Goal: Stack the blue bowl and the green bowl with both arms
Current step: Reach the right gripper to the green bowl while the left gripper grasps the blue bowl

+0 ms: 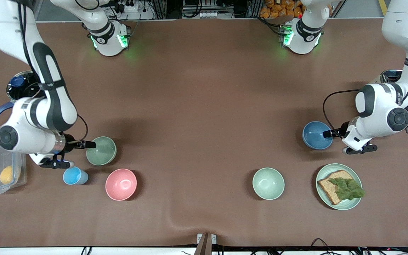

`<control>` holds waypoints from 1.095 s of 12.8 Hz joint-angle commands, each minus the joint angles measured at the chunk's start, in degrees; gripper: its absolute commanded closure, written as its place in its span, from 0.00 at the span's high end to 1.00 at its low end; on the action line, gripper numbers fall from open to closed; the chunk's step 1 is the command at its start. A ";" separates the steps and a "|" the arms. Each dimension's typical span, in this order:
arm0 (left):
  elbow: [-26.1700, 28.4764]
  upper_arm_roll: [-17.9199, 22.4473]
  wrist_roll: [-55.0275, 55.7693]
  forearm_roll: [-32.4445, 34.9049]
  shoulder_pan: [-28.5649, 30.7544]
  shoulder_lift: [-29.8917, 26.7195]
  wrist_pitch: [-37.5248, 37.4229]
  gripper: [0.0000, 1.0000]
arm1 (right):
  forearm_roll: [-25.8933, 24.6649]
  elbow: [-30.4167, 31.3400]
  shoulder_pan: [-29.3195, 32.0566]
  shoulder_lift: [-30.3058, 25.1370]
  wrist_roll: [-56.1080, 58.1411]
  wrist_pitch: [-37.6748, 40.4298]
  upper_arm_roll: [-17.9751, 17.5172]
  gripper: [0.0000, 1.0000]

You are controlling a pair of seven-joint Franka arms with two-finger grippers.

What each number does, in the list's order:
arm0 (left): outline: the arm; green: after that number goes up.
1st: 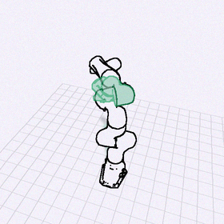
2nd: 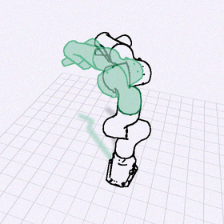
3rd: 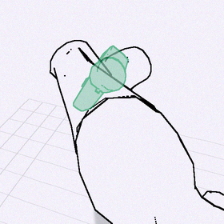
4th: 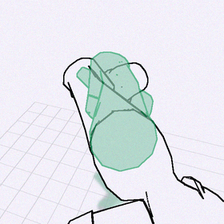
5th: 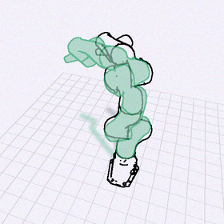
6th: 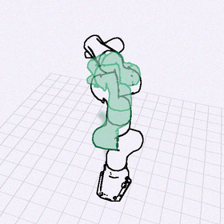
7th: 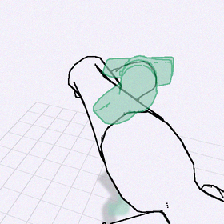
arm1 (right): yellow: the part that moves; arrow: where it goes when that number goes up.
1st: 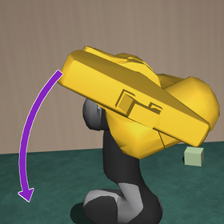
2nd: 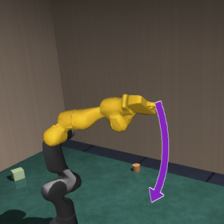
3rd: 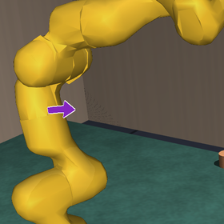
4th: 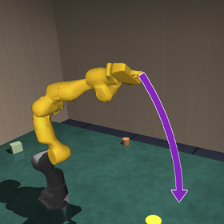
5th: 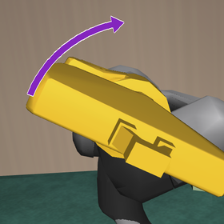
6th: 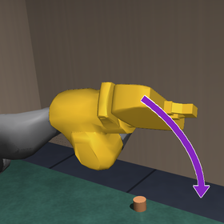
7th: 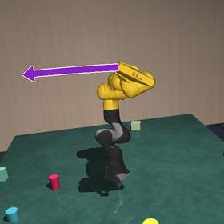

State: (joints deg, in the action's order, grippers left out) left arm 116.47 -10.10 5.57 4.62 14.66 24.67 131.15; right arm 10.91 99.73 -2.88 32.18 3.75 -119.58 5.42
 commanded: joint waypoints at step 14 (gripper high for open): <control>-0.80 -0.27 0.32 1.97 0.02 0.64 0.60 0.00 | 3.07 -3.92 -1.95 5.44 -1.46 -1.81 0.03 0.00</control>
State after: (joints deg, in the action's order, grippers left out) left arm 116.23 -10.22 5.57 5.35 14.62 25.03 131.34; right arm 13.01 96.80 -3.70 37.42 3.74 -121.72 5.28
